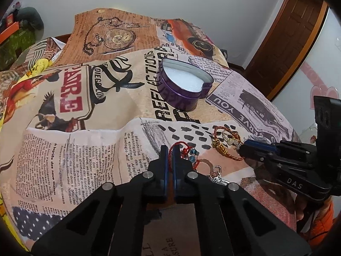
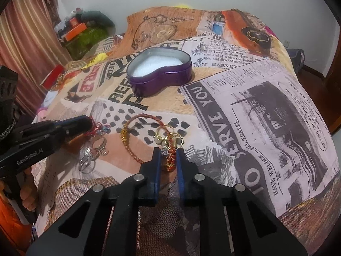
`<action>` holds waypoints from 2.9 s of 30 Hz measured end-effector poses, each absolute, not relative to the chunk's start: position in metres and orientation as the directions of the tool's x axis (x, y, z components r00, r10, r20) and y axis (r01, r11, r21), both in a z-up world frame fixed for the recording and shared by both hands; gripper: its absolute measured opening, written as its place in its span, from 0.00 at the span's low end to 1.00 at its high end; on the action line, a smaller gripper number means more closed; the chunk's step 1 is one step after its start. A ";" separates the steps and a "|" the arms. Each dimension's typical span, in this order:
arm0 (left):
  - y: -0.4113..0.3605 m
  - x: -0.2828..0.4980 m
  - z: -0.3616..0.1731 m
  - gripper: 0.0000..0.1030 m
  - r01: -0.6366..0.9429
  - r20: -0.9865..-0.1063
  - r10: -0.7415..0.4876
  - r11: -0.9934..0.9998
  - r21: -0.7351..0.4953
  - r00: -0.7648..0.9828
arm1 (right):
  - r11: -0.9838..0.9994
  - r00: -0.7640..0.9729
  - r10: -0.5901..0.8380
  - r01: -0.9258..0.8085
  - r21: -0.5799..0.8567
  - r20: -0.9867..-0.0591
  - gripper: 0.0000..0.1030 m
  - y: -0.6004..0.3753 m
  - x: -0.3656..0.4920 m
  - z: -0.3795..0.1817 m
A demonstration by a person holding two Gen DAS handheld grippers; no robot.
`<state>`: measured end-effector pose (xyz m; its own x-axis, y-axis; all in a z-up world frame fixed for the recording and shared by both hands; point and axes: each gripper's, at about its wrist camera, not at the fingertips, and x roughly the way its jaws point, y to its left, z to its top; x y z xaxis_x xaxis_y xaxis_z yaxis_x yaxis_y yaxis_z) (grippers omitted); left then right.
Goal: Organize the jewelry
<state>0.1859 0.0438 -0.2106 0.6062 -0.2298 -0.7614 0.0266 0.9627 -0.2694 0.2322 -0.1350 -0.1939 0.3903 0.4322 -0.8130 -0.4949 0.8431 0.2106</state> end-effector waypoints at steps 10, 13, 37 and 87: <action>0.040 0.176 -0.190 0.01 0.042 -0.724 -0.208 0.970 -0.240 0.658 | 0.855 0.431 0.424 -0.481 0.195 -0.796 0.03 -0.139 0.230 -0.184; 0.035 0.172 -0.180 0.01 0.054 -0.708 -0.192 0.976 -0.213 0.680 | 0.859 0.453 0.421 -0.478 0.185 -0.786 0.03 -0.140 0.227 -0.177; 0.052 0.159 -0.133 0.01 0.030 -0.627 -0.156 0.978 -0.207 0.763 | 0.897 0.575 0.382 -0.420 0.140 -0.723 0.08 -0.158 0.225 -0.138; 0.025 0.200 -0.217 0.06 0.077 -0.799 -0.195 0.980 -0.185 0.568 | 0.878 0.537 0.384 -0.465 0.116 -0.751 0.06 -0.162 0.250 -0.168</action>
<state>0.1999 0.0246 -0.2173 0.5684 -0.1953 -0.7992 0.0769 0.9798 -0.1848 0.2499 -0.1620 -0.1685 0.5373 0.3838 -0.7510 -0.4650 0.8777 0.1159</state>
